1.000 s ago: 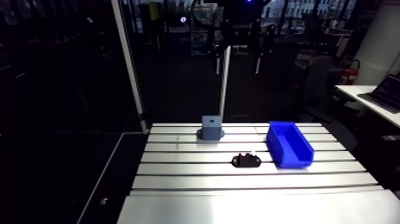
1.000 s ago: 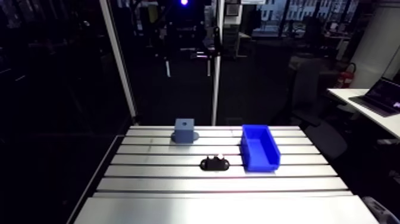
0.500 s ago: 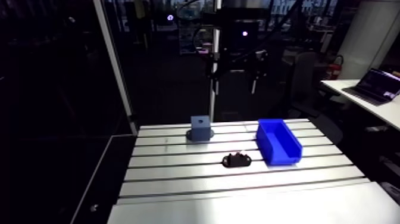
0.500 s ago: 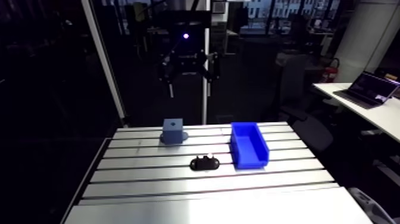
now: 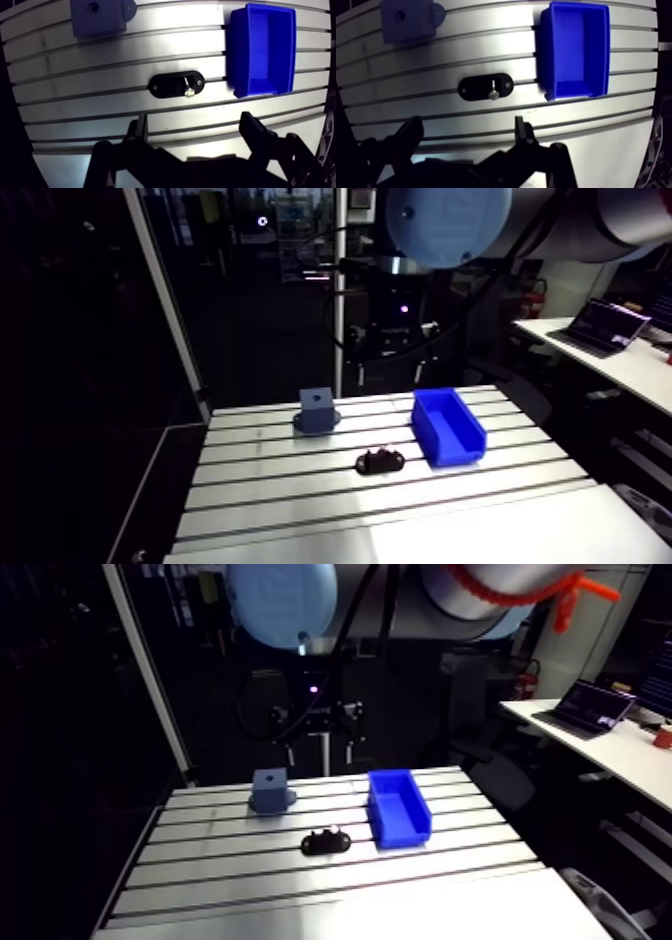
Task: Pick up the M10 bolt and insert it into the hex recess until seated.
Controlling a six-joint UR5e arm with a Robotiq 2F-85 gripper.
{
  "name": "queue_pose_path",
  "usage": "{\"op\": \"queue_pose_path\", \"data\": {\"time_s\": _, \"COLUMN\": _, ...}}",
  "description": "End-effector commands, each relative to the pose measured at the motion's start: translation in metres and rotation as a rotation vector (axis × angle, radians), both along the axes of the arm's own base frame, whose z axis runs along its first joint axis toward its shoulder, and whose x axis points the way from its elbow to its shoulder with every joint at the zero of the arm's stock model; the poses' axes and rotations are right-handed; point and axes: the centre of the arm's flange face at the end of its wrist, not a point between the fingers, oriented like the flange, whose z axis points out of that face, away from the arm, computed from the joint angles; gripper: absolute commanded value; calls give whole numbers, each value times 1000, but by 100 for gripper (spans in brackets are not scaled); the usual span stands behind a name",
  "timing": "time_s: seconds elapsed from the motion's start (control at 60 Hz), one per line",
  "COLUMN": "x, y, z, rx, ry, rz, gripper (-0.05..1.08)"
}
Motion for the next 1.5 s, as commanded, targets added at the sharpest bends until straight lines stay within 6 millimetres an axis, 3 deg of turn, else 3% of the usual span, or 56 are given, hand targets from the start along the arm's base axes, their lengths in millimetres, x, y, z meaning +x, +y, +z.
{"op": "queue_pose_path", "data": {"time_s": 0.017, "x": 5, "y": 15, "z": -24, "rx": 0, "ry": 31, "rz": 4, "gripper": 1}}
{"op": "queue_pose_path", "data": {"time_s": 0.433, "x": 8, "y": 24, "z": -57, "rx": -66, "ry": 16, "rz": 21, "gripper": 2}}
{"op": "queue_pose_path", "data": {"time_s": 0.8, "x": 7, "y": 27, "z": -75, "rx": -61, "ry": 2, "rz": 27, "gripper": 23}}
{"op": "queue_pose_path", "data": {"time_s": 1.5, "x": 17, "y": 24, "z": -100, "rx": -70, "ry": -34, "rz": 13, "gripper": 41}}
